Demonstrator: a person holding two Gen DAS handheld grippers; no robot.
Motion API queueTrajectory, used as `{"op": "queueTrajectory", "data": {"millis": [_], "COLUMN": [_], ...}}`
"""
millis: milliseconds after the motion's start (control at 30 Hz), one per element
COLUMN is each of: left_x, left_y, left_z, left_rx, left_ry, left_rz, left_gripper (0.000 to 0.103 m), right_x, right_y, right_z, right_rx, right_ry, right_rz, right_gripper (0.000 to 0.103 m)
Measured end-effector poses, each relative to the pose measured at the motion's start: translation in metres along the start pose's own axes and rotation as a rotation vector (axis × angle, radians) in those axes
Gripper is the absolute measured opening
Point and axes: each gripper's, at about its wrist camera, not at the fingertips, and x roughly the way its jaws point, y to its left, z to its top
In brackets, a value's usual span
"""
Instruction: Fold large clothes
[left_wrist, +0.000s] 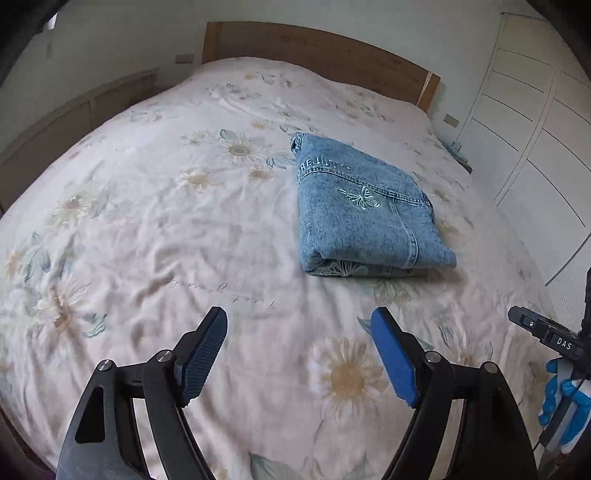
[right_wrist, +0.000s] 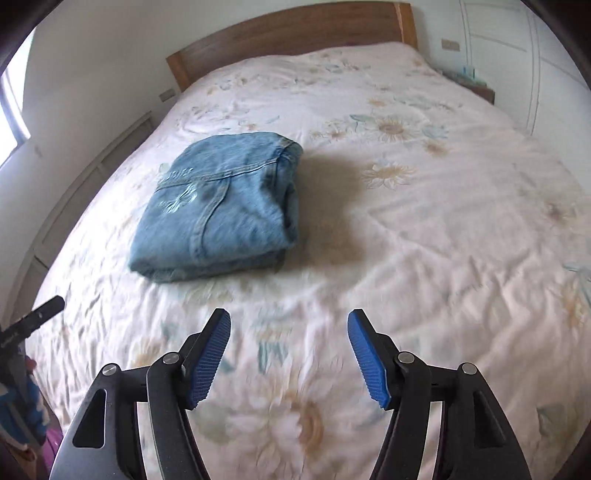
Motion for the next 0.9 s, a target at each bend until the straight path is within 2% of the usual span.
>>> {"op": "queueTrajectory", "data": {"millis": [67, 133, 233, 367, 467, 600, 900], "left_x": [-0.014, -0.027, -0.049, -0.072, -0.084, -0.095, -0.106], "left_y": [-0.005, -0.010, -0.020, -0.029, -0.034, -0.041, -0.036], "left_z": [-0.013, -0.023, -0.039, -0.052, -0.061, -0.077, -0.103], "left_rx": [0.012, 0.028, 0.060, 0.081, 0.086, 0.107, 0.077], "left_ry": [-0.018, -0.037, -0.061, -0.092, -0.114, -0.131, -0.143], "left_rz": [0.013, 0.027, 0.053, 0.080, 0.091, 0.110, 0.098], "left_gripper": [0.087, 0.088, 0.097, 0.102, 0.102, 0.102, 0.102], "right_x": [-0.012, -0.028, -0.048, -0.081, -0.100, -0.120, -0.143], "right_y": [0.009, 0.020, 0.029, 0.037, 0.039, 0.043, 0.048], "right_z": [-0.012, -0.028, -0.045, -0.067, -0.079, -0.096, -0.130], "right_rx": [-0.025, -0.055, -0.084, -0.103, -0.104, -0.116, -0.141], "right_ry": [-0.017, -0.040, -0.074, -0.129, -0.164, -0.209, -0.249], "right_rz": [-0.020, -0.047, -0.077, -0.116, -0.134, -0.164, -0.185], "right_gripper": [0.073, 0.076, 0.079, 0.082, 0.086, 0.103, 0.103]}}
